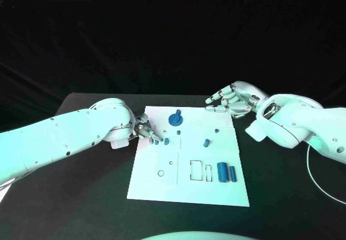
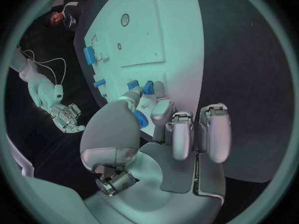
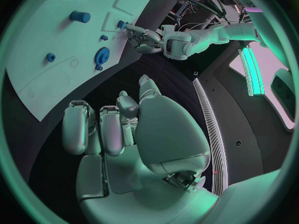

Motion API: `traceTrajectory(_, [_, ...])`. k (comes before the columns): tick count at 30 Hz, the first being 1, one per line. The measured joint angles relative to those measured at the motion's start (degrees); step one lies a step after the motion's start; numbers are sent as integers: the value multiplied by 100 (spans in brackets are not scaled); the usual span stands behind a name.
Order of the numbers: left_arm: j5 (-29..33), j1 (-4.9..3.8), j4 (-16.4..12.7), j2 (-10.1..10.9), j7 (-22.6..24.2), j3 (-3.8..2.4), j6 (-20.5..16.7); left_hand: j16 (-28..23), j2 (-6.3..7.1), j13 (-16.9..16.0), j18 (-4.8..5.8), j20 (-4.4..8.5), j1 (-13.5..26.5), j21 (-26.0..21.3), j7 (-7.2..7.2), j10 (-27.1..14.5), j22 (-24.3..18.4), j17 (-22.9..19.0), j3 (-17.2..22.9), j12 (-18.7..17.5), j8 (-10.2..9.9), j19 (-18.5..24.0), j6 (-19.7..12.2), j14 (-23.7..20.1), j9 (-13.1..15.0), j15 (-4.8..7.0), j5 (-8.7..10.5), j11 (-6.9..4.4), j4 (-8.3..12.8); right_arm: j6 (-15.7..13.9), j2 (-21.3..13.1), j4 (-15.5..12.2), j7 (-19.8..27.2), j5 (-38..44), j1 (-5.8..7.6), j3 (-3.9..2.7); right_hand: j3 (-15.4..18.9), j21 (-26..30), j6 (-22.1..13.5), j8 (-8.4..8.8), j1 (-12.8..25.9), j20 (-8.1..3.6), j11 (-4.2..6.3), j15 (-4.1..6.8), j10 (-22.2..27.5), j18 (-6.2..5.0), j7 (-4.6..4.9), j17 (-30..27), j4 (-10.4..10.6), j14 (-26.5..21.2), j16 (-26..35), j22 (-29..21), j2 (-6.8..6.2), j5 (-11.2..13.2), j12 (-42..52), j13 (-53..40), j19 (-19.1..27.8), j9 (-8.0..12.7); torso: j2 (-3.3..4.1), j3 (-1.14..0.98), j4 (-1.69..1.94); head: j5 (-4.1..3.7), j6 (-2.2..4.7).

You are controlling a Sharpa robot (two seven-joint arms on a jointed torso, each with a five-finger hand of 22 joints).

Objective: Assemble the parts on the task board

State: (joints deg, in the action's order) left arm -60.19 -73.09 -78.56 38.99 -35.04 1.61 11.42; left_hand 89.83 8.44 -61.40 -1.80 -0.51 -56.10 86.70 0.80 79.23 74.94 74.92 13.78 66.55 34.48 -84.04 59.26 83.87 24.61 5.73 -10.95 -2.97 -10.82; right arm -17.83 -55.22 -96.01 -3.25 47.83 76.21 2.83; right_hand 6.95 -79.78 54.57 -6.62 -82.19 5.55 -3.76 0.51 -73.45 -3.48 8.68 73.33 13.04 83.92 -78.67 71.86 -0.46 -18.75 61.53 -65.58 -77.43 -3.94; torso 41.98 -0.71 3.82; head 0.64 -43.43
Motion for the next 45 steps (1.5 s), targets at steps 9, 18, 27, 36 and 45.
traceTrajectory(9, [364, 5, -96, 176, 295, -38, -721, 0, -143, 1318, 0, -27, -111, -646, 203, -826, -1, 0, -684, -1205, -81, 1, -454, 12, -25, -76, 124, 164, -447, -1, 0, 4, 0, -1, -5, 0, 0, 0, 0, 0, 0, 0, 0, 0, 0, 0, 0, 0, 0, 0, 0, 0, 0, 0, 0, 0, 0, 0, -5, -2, 2, -39, 25])
traceTrajectory(18, [877, 4, -154, 264, 1035, -42, -1353, -763, -227, 2206, -500, -275, -239, -2975, 473, -1745, -876, -1, -1503, -2033, -160, 592, -1051, 12, -98, -303, 433, 429, -600, -1, -10, 4, 0, -1, -12, 1, 0, 0, 0, 0, 0, 0, 0, 0, 0, 0, 0, 0, 0, 0, 0, 0, 0, 0, 0, 1, 0, 0, 1, -6, -3, -86, 47])
traceTrajectory(27, [845, 12, -121, 138, 1962, 5, -1855, -2996, -624, 3048, -806, -511, -2525, -5549, 797, -2677, -2658, -1625, -866, -2990, -515, 1647, -1538, -1124, -498, -577, 304, 715, 269, -1, -15, -2, -1, -2, -13, 2, 0, 0, 0, 0, 0, 0, 0, 0, 0, 0, 0, 6, 0, 0, 0, 0, 0, -24, 0, 1, -1, 0, 1, -8, 7, -114, 74])
traceTrajectory(36, [-361, 172, 10, -188, 3133, 82, -2442, -4128, -173, 4591, -804, -571, -3100, -5887, 724, -2558, -2910, -2878, -62, -4450, -1528, 1679, -1092, -1571, -1340, -657, 347, 818, 592, 0, -7, -1, -2, -3, -14, 2, 0, 0, 0, 0, 0, 0, 0, 0, 0, 0, 0, 6, 0, 0, 0, 0, 0, -24, 0, -1, -1, 0, 2, -2, 3, -145, 102])
traceTrajectory(45, [-1571, 251, 242, -536, 3372, 142, -2515, -2143, -21, 5231, -792, -561, -2854, -4732, 700, -2445, -2163, -1230, 13, -4914, -2026, 705, -698, -290, -1666, -626, 390, 850, 571, -1, 0, 1, -2, -3, -14, 2, 0, 0, 0, 0, 0, 0, 0, 0, 0, 0, 0, 6, 0, 0, 0, 0, 0, -23, 0, -4, -1, 0, 8, -1, 1, -166, 114])
